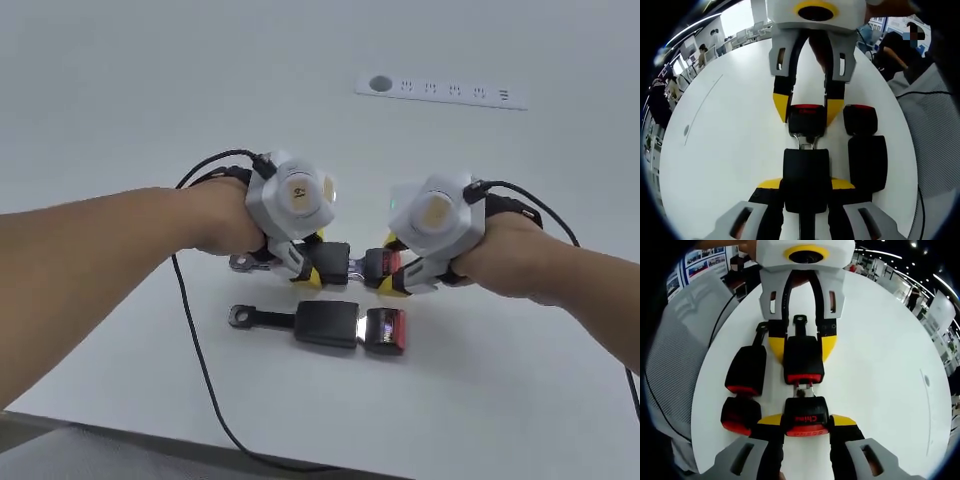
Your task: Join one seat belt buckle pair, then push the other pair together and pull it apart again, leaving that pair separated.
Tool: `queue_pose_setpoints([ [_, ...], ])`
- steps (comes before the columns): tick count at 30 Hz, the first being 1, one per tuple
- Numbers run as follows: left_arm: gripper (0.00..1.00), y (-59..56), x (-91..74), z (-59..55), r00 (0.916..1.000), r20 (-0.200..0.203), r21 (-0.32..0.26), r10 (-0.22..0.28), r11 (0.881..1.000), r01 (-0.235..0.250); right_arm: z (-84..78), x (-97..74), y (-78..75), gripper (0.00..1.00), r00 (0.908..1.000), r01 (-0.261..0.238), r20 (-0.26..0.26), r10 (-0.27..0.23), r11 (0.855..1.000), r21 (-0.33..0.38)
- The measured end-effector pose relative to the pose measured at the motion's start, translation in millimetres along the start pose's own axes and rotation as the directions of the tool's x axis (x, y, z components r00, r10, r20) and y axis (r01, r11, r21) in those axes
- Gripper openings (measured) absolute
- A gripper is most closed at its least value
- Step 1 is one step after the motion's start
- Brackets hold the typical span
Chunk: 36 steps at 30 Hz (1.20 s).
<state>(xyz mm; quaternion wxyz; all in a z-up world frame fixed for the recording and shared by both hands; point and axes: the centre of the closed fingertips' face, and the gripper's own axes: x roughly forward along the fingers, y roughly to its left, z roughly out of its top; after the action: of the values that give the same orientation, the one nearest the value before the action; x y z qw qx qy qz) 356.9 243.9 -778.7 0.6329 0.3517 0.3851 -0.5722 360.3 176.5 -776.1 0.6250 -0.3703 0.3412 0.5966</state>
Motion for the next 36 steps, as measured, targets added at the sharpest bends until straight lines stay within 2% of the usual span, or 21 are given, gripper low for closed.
queue_pose_setpoints([
  [5, 0.34, -0.8, 0.5, 0.4, 1.0000, 0.000, 0.002, -0.001, 1.000, 0.001, -0.3, 0.5, 0.1, 0.32, 0.9999, 0.002, 0.015, -0.002, 1.000, 0.006],
  [9, 0.34, -2.2, 0.4, 1.6, 1.0000, 0.003, 0.002, -0.001, 1.000, 0.001, -6.6, -2.6, 0.0, 0.32, 0.9998, 0.004, 0.019, -0.004, 1.000, 0.013],
  [16, 0.34, -0.9, -0.6, 1.0, 1.0000, 0.003, 0.002, -0.002, 1.000, 0.002, -29.8, -16.3, 1.3, 0.32, 0.9999, 0.010, -0.004, -0.010, 1.000, 0.019],
  [22, 0.34, -1.2, 0.0, 0.5, 1.0000, 0.004, -0.001, -0.001, 1.000, 0.001, -51.4, -26.3, -3.0, 0.32, 0.9997, 0.020, -0.013, -0.020, 0.998, 0.056],
  [26, 0.34, -3.7, 0.0, 2.0, 1.0000, 0.003, -0.003, 0.000, 1.000, 0.000, -62.1, -33.0, -2.3, 0.33, 0.9991, 0.029, -0.032, -0.027, 0.998, 0.054],
  [36, 0.34, -0.6, -0.2, 1.2, 1.0000, 0.009, -0.002, -0.002, 1.000, 0.003, -89.0, -47.0, -1.8, 0.33, 0.9977, 0.033, -0.061, -0.029, 0.997, 0.069],
])
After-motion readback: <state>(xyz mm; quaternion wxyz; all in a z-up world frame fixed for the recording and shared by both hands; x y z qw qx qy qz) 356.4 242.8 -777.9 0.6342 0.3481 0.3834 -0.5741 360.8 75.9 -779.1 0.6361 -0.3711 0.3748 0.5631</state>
